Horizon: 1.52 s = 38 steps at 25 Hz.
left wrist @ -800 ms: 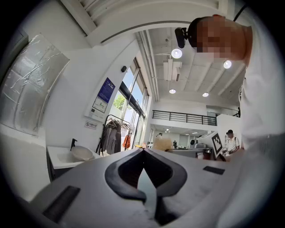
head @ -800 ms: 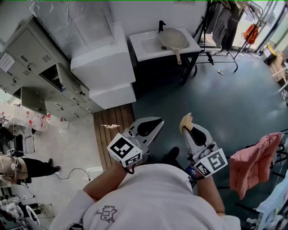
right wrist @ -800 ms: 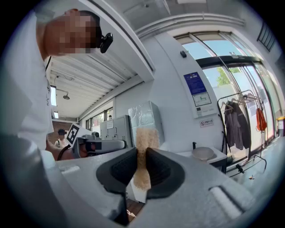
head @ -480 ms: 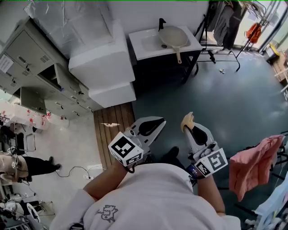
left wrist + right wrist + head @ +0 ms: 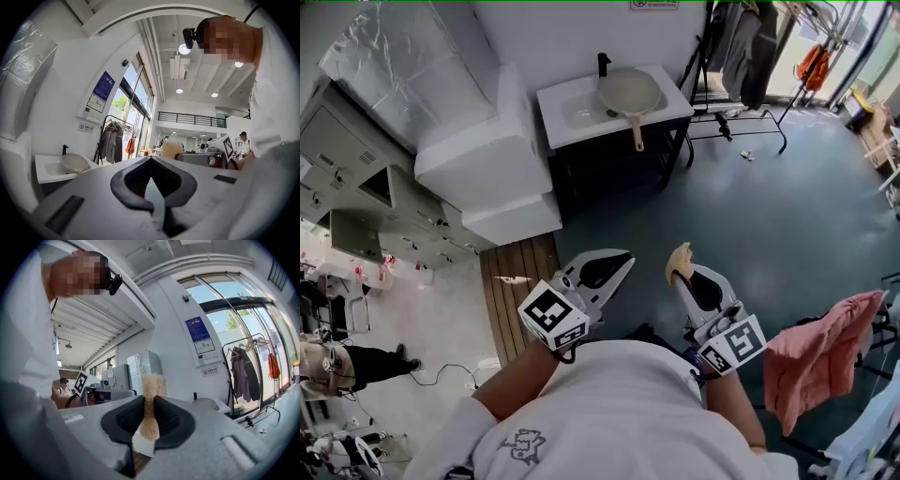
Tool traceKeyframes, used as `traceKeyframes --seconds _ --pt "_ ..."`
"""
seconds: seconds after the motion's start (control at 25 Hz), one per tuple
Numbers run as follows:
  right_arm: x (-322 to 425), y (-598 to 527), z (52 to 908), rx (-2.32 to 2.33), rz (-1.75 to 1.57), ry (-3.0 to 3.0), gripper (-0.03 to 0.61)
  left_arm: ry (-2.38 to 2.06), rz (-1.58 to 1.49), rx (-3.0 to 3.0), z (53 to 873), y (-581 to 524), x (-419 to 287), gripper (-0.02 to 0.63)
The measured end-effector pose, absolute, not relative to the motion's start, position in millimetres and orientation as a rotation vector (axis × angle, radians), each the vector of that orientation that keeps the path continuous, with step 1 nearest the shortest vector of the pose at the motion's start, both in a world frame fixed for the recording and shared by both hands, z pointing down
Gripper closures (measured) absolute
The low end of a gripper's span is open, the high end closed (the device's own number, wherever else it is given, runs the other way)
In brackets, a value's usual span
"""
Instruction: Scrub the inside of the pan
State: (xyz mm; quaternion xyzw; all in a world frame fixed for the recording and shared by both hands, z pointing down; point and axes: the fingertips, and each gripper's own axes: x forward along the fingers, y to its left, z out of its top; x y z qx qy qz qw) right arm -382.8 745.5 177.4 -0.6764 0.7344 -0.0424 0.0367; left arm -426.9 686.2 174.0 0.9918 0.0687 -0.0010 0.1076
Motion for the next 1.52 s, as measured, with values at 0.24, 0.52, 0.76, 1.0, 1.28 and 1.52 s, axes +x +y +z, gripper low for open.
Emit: traceKeyframes --seconds 0.24,0.52,0.76,1.0,1.28,1.52 --pt "-329 756 171 -2.020 -0.116 2.326 0.518 0.171 -0.003 2.933 167 698 -357 0.614" --pt "-273 737 179 -2.024 -0.147 2.281 0.518 0.208 0.029 2.940 175 684 -302 0.614" --pt "-239 695 184 -2.049 -0.173 2.297 0.518 0.208 0.012 2.905 183 634 -264 0.614" --pt "-205 612 184 -2.044 -0.195 2.318 0.518 0.202 0.003 2.918 185 554 -233 0.614" --pt "-185 503 171 -2.018 -0.158 2.351 0.517 0.210 0.019 2.933 179 456 -212 0.614" --pt "-167 452 170 -2.019 -0.156 2.355 0.517 0.187 0.022 2.926 180 401 -196 0.614"
